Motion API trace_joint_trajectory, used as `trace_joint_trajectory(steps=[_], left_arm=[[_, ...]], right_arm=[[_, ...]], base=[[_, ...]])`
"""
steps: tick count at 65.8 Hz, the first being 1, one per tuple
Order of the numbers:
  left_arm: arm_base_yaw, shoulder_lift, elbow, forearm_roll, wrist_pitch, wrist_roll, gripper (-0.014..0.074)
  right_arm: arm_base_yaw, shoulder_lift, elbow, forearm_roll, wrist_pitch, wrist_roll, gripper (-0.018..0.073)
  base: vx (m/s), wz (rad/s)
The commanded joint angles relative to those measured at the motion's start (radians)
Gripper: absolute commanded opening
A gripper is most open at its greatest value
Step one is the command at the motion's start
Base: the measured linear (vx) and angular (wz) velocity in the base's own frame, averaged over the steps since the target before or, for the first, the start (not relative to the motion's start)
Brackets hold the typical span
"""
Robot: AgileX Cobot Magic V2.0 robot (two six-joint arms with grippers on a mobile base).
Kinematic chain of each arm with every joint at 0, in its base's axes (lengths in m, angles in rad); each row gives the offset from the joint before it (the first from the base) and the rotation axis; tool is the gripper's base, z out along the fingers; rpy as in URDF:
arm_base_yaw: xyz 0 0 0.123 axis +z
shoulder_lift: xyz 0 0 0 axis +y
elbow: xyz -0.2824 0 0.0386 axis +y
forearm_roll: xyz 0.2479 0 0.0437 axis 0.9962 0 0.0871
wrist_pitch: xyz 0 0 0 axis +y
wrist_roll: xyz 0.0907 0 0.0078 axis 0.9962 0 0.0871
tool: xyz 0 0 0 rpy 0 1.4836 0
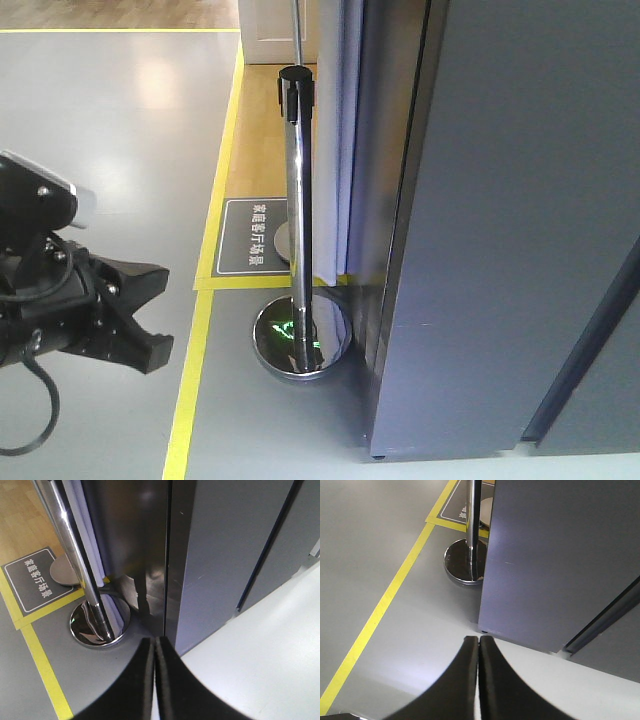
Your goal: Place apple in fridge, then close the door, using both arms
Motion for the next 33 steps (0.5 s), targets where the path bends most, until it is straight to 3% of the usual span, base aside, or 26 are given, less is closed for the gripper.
trace_joint_trajectory(steps=[1, 13, 33], left_arm=[[-0.001, -0.048, -0.003, -0.007, -0.061, -0.007, -0.0006], [0.056, -0.25, 0.157, -0.009, -0.139, -0.01, -0.0006], [0.323, -0.672, 0.511, -0.013, -0.284, -0.01, -0.0006]], right_arm=[[0.002, 0.007, -0.027, -0.009, -0.057, -0.003, -0.0002], [0.002, 0.007, -0.027, -0.01, -0.058, -0.003, -0.0002], [0.002, 0.007, -0.027, -0.01, -0.057, -0.003, -0.0002]], base=[[0.0, 0.0], [0.0, 0.0], [0.0, 0.0]])
